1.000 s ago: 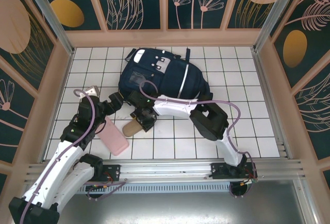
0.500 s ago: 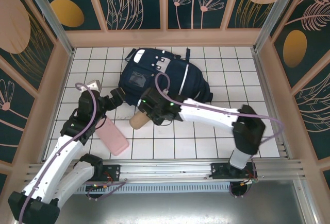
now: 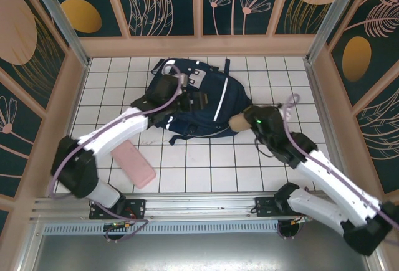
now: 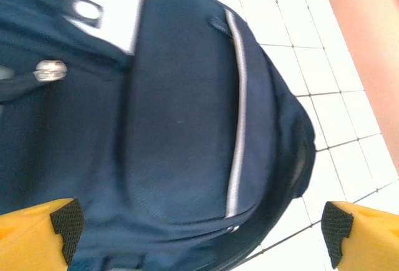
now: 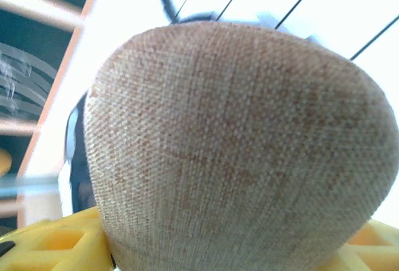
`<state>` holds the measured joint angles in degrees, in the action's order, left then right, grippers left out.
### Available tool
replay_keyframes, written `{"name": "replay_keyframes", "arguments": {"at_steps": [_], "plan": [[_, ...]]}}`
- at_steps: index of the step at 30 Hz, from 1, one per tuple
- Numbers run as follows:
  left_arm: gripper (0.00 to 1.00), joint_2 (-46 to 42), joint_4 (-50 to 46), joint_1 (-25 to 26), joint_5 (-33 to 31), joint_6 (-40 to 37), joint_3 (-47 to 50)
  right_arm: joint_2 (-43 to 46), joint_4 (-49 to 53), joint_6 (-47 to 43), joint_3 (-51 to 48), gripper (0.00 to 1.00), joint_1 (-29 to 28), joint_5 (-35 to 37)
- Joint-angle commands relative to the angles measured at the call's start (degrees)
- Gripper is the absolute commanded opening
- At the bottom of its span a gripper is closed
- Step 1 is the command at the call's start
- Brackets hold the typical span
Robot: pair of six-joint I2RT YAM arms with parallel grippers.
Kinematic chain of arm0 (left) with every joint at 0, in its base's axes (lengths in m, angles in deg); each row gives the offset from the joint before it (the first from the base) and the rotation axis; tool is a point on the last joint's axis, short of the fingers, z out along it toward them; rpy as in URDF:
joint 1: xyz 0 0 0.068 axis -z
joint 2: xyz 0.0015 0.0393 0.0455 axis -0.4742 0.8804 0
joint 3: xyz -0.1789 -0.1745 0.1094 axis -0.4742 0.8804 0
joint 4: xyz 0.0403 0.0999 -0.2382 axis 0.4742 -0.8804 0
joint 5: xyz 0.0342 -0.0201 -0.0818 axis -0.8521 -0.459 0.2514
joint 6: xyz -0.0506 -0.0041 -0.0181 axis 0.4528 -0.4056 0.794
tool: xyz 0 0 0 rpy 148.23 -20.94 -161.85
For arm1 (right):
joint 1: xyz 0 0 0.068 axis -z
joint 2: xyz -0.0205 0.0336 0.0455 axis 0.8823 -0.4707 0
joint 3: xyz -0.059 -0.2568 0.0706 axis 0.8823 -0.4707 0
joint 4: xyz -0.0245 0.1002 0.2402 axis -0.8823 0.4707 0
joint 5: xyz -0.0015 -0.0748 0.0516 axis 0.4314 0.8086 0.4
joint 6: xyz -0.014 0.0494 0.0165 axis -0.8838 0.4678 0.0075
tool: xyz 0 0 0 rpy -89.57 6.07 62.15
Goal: Pack the student bag
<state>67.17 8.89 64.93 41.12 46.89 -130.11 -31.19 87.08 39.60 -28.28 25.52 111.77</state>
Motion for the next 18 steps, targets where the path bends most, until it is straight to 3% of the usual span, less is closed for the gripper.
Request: {"name": "replay_keyframes", "arguments": {"at_steps": [1, 6, 14, 18], "plan": [[0.99, 9.13, 4.7, 0.06, 8.9, -0.89, -6.48, 5.54, 1.08, -7.59, -5.12, 0.39, 7.1, -3.95], [0.99, 23.61, 5.5, 0.45, 16.28, 0.91, -20.03, 9.17, 2.29, -11.44, -8.75, 0.39, 14.58, -10.16], [0.99, 35.55, 5.98, 0.8, 18.91, 4.3, -30.01, 12.81, 1.48, -13.87, -11.59, 0.44, 17.04, -12.9], [0.99, 38.57, 11.37, 1.65, 24.08, 8.04, -30.72, 12.93, -0.04, -14.8, -13.05, 0.45, 17.71, -13.65]]}}
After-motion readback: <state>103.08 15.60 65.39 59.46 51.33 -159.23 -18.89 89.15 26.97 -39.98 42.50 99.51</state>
